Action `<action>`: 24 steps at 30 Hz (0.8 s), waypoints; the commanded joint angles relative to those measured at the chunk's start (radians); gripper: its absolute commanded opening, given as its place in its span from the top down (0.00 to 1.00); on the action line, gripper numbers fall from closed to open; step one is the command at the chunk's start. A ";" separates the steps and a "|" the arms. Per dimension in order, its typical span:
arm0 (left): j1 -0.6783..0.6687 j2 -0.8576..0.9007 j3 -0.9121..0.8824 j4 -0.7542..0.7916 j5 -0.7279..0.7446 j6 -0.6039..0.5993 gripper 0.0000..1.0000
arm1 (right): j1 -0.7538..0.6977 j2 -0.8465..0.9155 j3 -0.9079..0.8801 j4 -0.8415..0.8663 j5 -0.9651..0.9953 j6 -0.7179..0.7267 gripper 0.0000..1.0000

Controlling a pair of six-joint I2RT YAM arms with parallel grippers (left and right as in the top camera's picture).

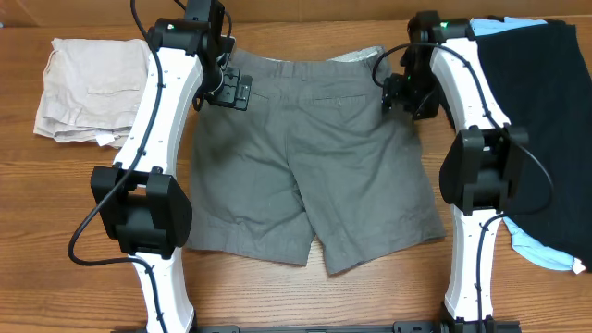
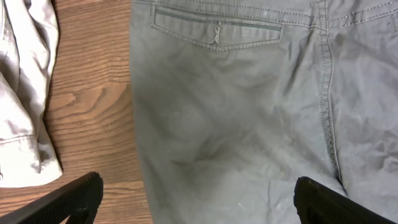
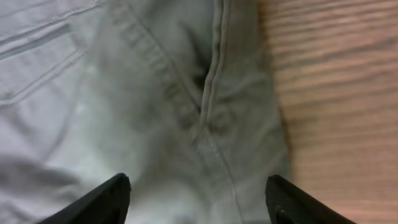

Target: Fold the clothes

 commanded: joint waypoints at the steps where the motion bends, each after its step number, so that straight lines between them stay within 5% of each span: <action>1: 0.000 -0.023 -0.002 0.013 0.014 0.012 0.00 | 0.000 -0.005 -0.069 0.058 0.019 0.004 0.27; 17: 0.001 -0.023 -0.003 0.157 -0.035 0.031 0.00 | -0.064 -0.005 -0.319 0.402 0.259 0.091 0.23; 24: 0.012 -0.010 -0.003 0.255 -0.054 0.109 0.00 | -0.108 -0.005 -0.304 0.460 0.161 0.075 0.23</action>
